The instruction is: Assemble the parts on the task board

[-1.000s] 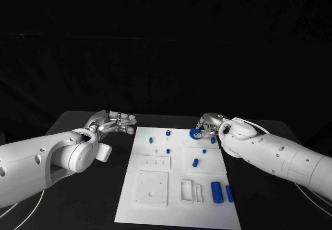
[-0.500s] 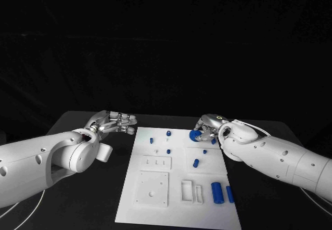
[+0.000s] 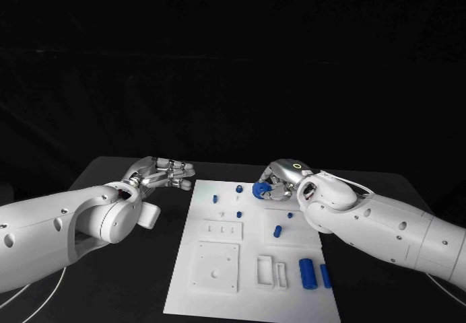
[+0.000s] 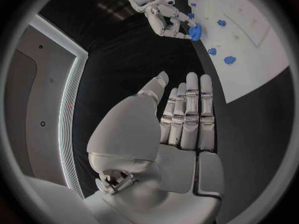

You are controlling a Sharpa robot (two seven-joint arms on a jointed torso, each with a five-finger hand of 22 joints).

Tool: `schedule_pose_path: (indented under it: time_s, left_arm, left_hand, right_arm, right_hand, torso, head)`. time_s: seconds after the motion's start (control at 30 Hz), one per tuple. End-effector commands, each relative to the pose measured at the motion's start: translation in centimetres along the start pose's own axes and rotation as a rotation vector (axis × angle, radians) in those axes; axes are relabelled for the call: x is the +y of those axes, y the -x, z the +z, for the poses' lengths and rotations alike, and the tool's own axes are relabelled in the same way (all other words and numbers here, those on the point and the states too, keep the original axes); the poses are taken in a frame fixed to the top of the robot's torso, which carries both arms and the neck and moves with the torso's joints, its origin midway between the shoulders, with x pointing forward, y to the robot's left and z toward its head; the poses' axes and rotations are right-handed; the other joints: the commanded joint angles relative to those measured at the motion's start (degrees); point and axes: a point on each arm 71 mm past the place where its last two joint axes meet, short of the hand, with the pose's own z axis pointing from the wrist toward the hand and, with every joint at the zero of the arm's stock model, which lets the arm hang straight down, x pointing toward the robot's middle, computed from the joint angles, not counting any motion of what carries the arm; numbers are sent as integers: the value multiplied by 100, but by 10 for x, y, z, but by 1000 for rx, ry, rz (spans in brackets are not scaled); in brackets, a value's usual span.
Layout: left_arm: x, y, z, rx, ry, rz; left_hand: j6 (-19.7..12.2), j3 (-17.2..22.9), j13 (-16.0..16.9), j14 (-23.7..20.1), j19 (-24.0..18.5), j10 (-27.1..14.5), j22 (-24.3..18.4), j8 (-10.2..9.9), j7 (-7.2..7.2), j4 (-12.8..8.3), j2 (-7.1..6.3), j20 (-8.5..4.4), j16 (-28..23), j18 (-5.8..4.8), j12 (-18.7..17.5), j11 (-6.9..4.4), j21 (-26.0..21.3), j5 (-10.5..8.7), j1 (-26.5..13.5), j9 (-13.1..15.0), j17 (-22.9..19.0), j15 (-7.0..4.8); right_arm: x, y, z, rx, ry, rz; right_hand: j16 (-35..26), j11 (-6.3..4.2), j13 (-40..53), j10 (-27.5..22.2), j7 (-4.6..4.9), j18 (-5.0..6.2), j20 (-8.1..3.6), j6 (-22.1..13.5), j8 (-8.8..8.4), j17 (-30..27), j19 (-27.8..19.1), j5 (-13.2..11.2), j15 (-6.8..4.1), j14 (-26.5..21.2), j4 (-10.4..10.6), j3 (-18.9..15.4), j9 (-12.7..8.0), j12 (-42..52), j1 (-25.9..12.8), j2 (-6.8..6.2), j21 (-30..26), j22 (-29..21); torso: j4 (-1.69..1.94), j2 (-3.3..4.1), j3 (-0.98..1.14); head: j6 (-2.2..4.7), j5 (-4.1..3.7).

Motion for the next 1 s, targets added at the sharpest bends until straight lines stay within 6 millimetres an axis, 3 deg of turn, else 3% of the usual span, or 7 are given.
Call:
schedule_pose_path:
  time_s: [0.03,0.2,0.37,0.6,1.0]
  left_arm:
    - [-2,-1,0,6,-12,1]
    - [-2,-2,0,8,-13,1]
    - [-3,-3,1,10,-13,1]
    - [-3,-5,2,15,-15,0]
    - [-3,-7,3,20,-15,0]
  left_hand:
    - [-27,18,8,28,-34,-22,5,-20,-14,-5,36,15,-2,77,-12,-5,9,21,-15,-2,3,8]
    - [-27,18,8,28,-34,-22,5,-20,-14,-5,36,15,-2,77,-12,-5,9,21,-15,-2,3,8]
    - [-27,18,8,28,-34,-22,5,-20,-14,-5,36,15,-2,77,-12,-5,9,21,-15,-2,3,8]
    - [-27,18,8,28,-34,-22,5,-20,-14,-5,36,15,-2,77,-12,-5,9,21,-15,-2,3,8]
    - [-33,42,8,28,-58,-20,41,-22,-13,-32,34,16,-2,80,-12,-6,38,22,-37,-2,3,8]
  right_arm:
    - [11,4,1,-46,28,-40]
    - [28,2,6,-54,61,-31]
    - [40,-5,11,-47,79,-32]
    - [48,-19,18,-27,88,-53]
    - [55,-37,25,-10,102,-115]
  right_hand:
    - [30,10,3,11,-78,-49,-48,177,24,3,275,-22,-43,-12,50,-7,47,14,10,-35,13,714]
    - [25,10,-1,9,-78,-50,-49,170,23,-2,274,-43,-44,-13,77,-17,46,9,6,-42,13,714]
    - [25,10,-1,9,-78,-50,-49,170,23,-2,274,-43,-44,-13,77,-17,46,9,6,-42,13,714]
    - [15,13,-7,4,-76,-50,-50,165,24,-14,272,-45,-45,-15,101,-19,46,0,20,-47,3,711]
    - [2,16,-24,-4,-76,-55,-53,160,24,-28,275,-80,-48,-16,127,-16,46,-19,25,-56,15,715]
  torso:
    - [6,3,1]
    - [12,3,-4]
    - [11,13,6]
    - [38,18,1]
    - [37,26,3]
  head:
    - [7,22]
    - [1,42]
    - [15,58]
    - [22,81]
    - [16,90]
